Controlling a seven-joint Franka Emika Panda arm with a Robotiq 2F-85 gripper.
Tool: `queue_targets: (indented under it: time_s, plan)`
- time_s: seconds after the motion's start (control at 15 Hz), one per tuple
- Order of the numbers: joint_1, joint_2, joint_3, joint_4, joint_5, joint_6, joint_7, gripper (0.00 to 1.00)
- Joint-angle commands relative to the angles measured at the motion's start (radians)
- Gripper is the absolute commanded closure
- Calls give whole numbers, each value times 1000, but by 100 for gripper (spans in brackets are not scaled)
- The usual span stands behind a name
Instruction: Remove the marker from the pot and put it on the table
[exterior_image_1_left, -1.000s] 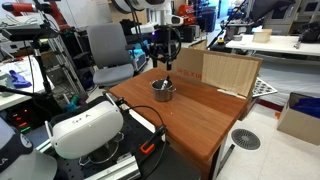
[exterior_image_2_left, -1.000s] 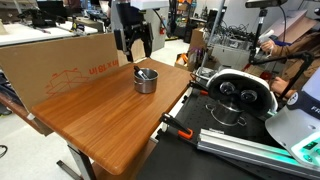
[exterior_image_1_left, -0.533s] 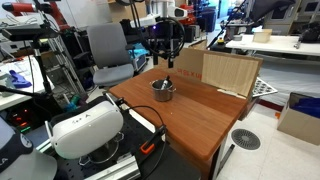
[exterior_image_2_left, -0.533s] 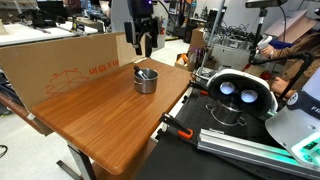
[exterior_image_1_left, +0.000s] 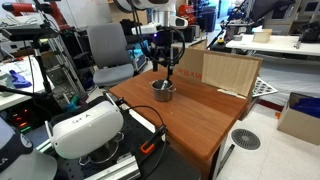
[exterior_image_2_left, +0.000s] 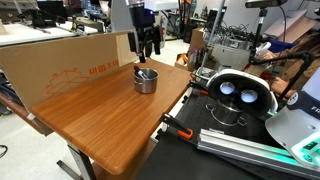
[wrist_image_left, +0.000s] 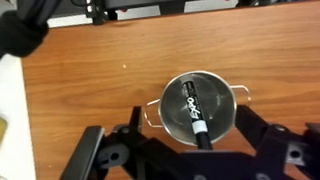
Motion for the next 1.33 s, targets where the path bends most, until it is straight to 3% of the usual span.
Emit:
queue_targets:
  time_s: [0.0,0.87,0.93,1.0,1.13,1.27]
  plan:
    - [1,51,-3,40,-4,-12,15,0]
    - [21,177,-20,143,-14,43,83,0]
    - [21,181,-20,146,-13,41,85,3]
    - [21,185,-20,152,-13,39,86,28]
    - [21,189,-20,157,-12,41,85,29]
    - [20,191,-21,160,-13,41,83,44]
